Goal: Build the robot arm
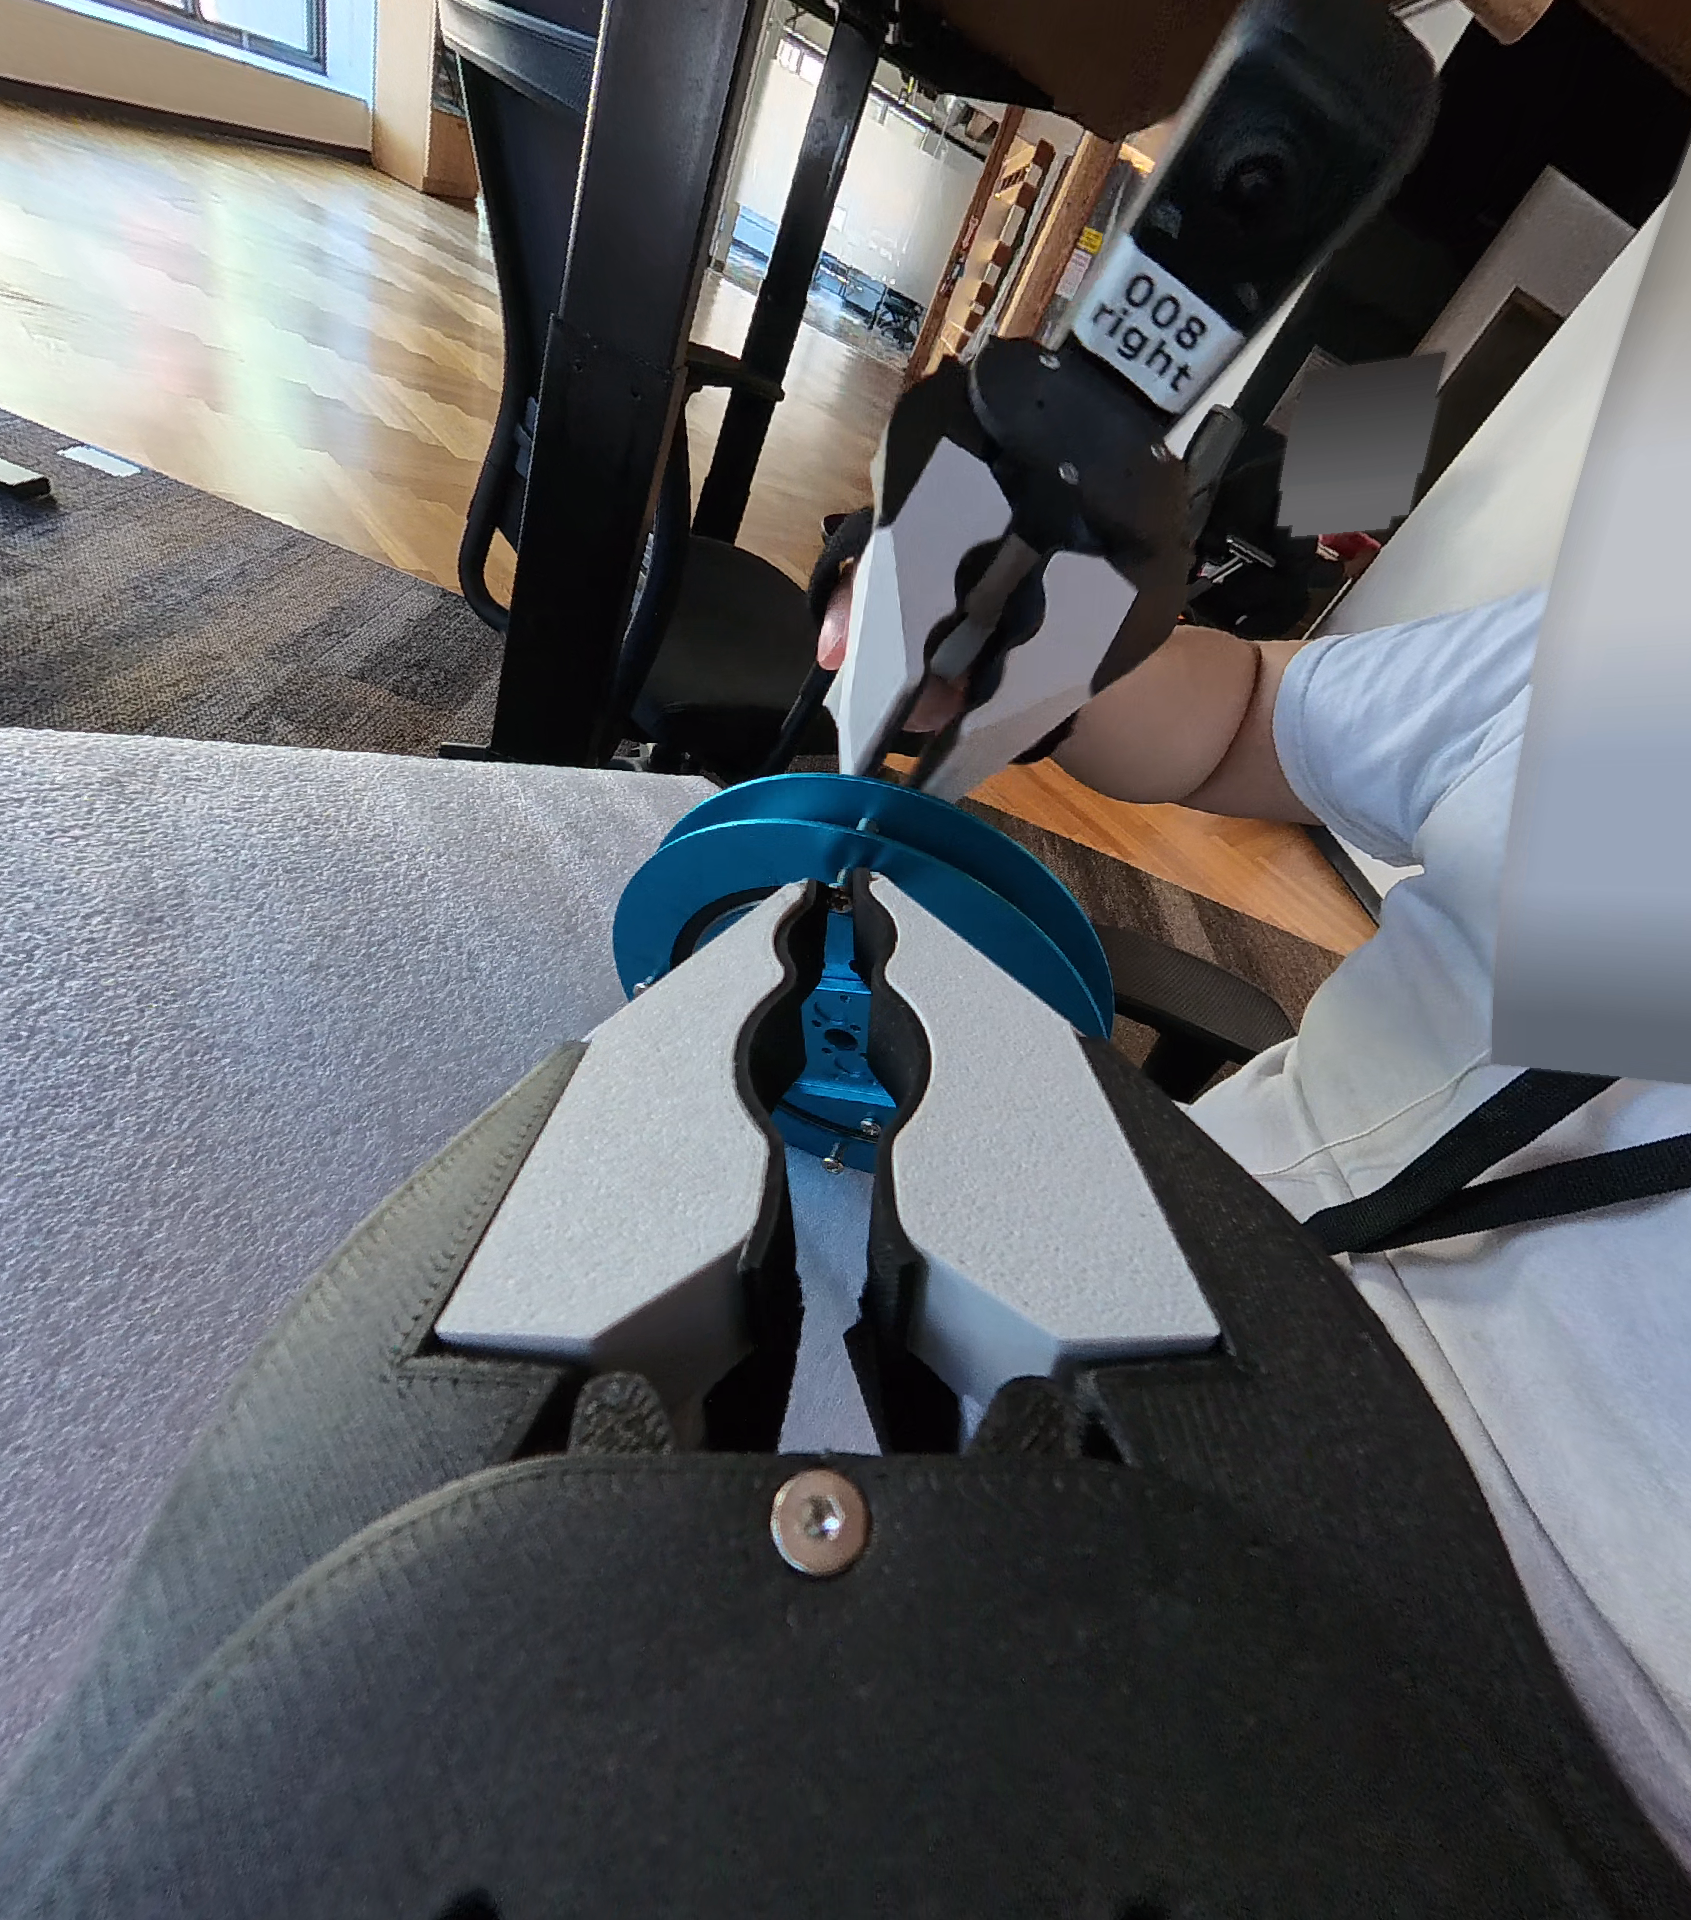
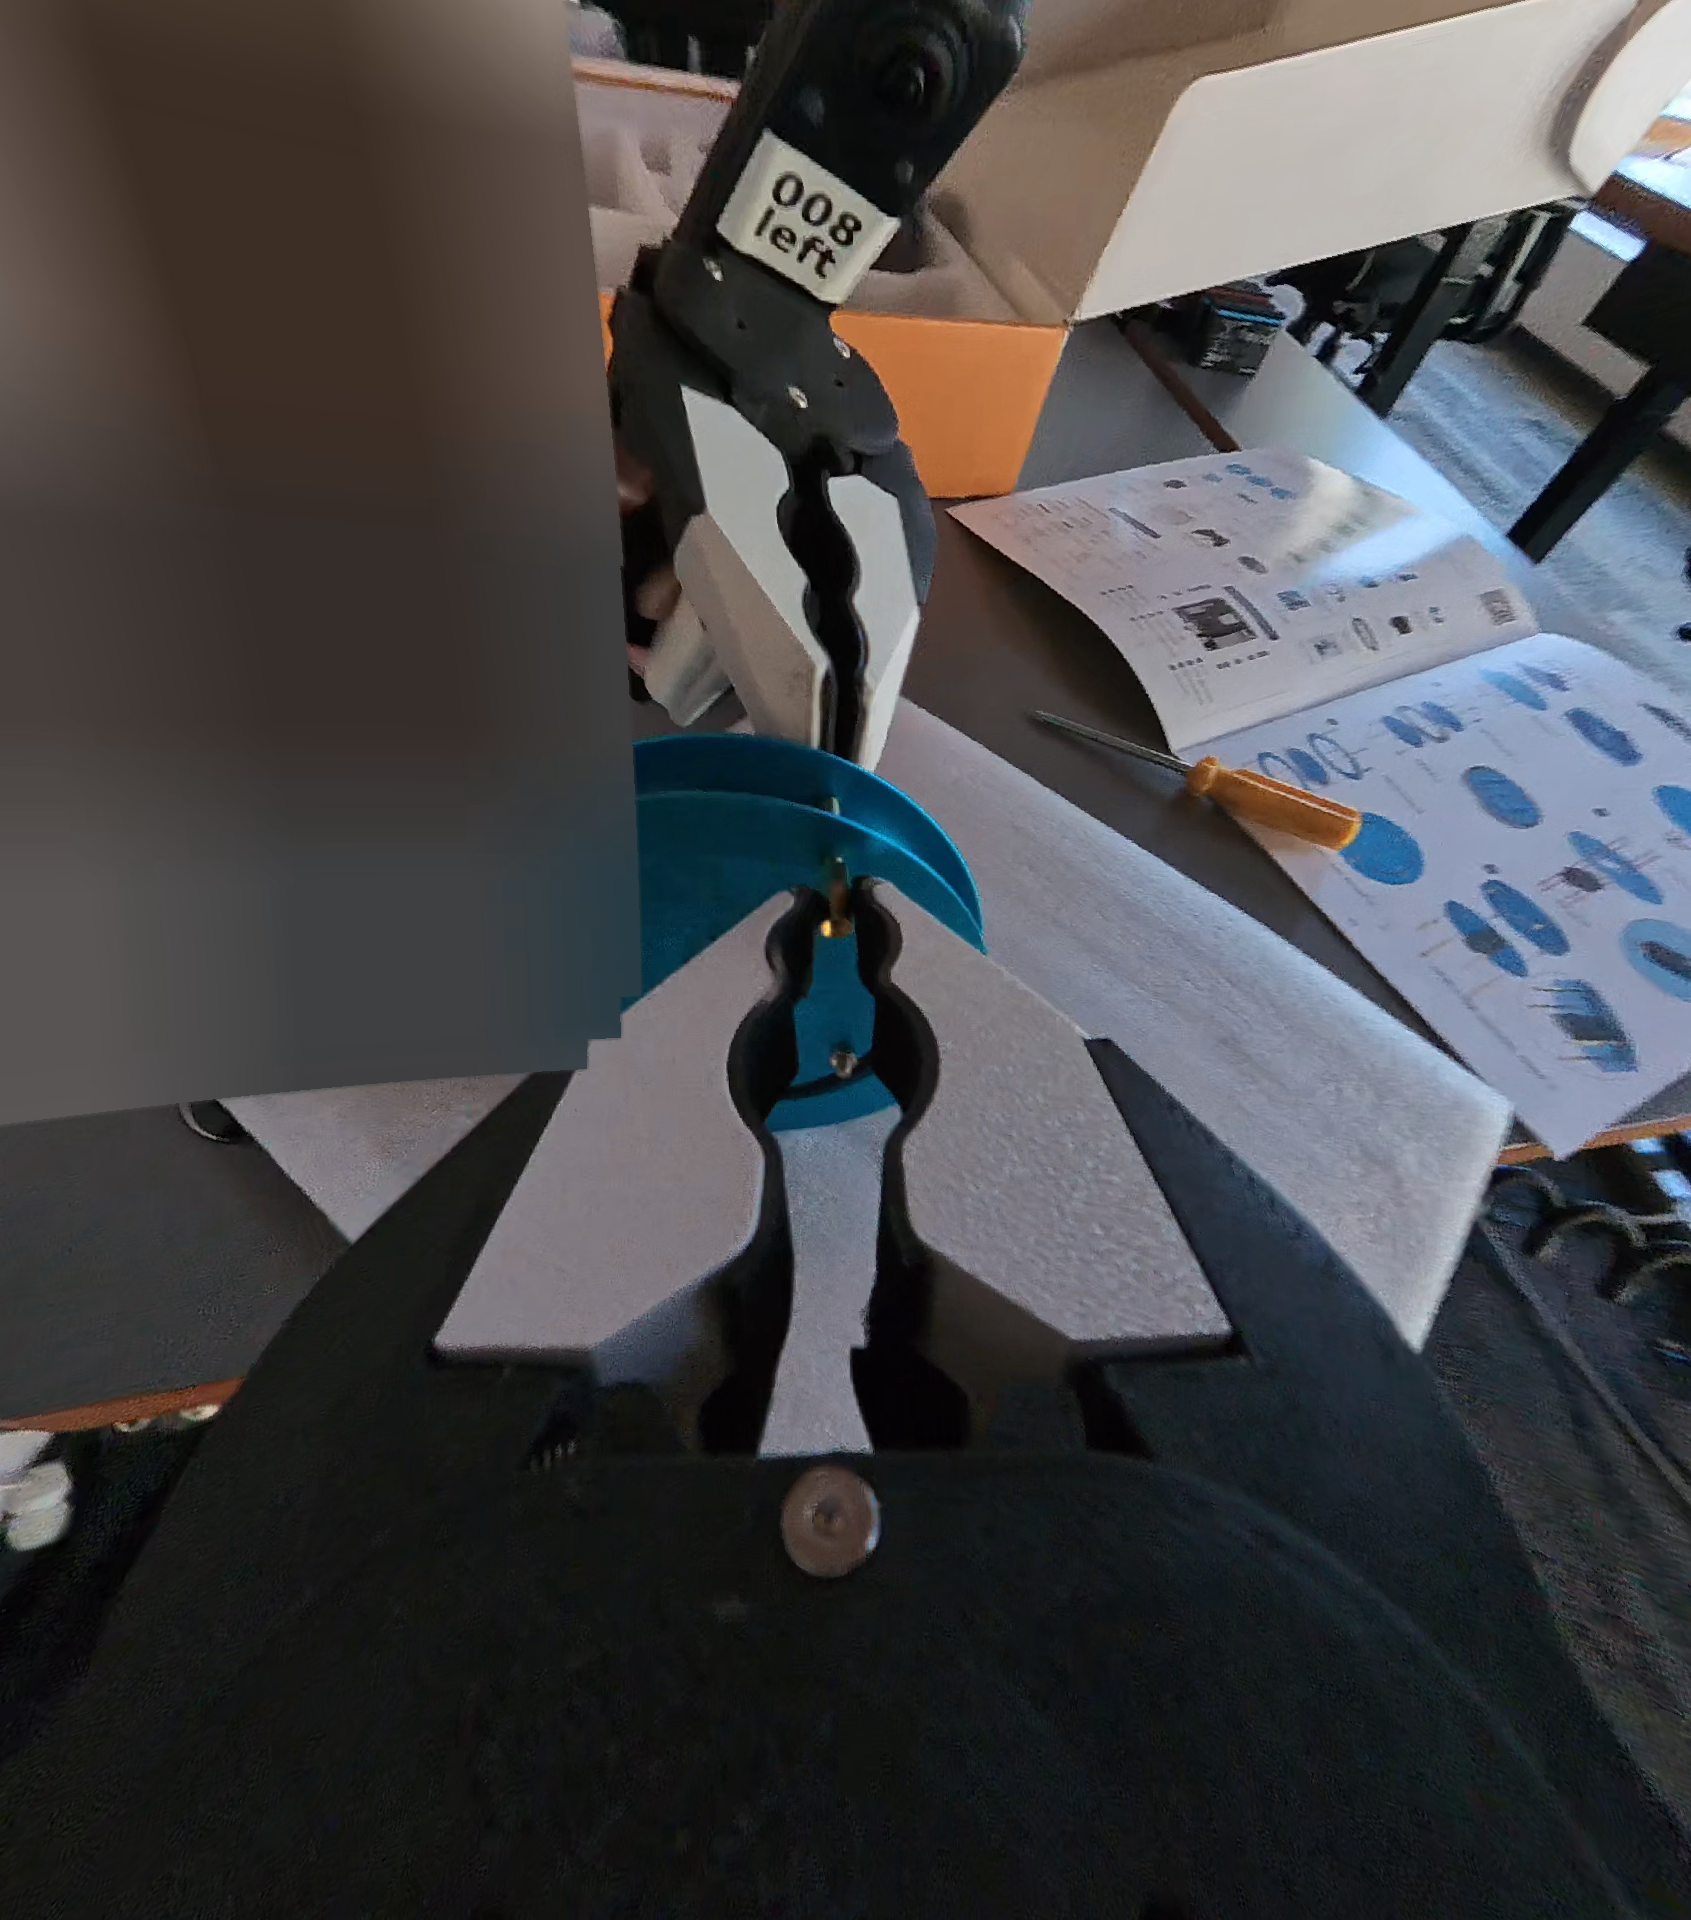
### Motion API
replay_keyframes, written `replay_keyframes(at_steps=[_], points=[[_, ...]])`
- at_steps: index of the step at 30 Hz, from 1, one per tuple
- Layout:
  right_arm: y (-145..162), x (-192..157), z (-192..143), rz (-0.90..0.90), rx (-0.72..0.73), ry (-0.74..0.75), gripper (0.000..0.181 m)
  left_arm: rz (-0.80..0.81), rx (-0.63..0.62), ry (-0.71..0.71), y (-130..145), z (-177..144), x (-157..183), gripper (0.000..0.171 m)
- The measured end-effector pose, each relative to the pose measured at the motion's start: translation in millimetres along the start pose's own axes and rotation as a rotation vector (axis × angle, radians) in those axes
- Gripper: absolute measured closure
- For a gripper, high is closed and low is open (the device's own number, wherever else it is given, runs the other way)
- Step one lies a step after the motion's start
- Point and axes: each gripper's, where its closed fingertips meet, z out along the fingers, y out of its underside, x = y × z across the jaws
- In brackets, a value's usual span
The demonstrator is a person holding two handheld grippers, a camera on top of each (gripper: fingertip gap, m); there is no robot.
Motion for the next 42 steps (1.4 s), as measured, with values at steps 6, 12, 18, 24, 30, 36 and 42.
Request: replay_keyframes(at_steps=[6, 12, 18, 24, 30, 36, 42], points=[[3, 1, 5, 0.311, 0.001, -0.069, 0.177, 0.012, -0.001, -0.021, 0, -2, -3, 0.168], [3, -2, 2, 0.708, 0.071, -0.335, 0.172, 0.024, -0.011, -0.013, 0, 0, 0, 0.168], [-3, 15, -1, 0.262, 0.051, -0.081, 0.154, 0.016, -0.009, -0.006, 0, 0, 0, 0.168], [3, 20, 5, 0.243, -0.033, -0.085, 0.142, 0.019, -0.012, -0.011, 0, 0, 0, 0.168], [-15, 29, -4, 0.396, 0.072, -0.157, 0.149, 0.014, -0.01, 0.003, 0, 0, 2, 0.168], [2, 10, 8, 0.387, -0.051, -0.24, 0.148, 0.021, -0.014, 0.002, 0, 1, 2, 0.168], [-8, 17, -4, 0.324, 0.022, -0.214, 0.142, 0.021, -0.015, 0.005, 0, 1, 4, 0.168]])
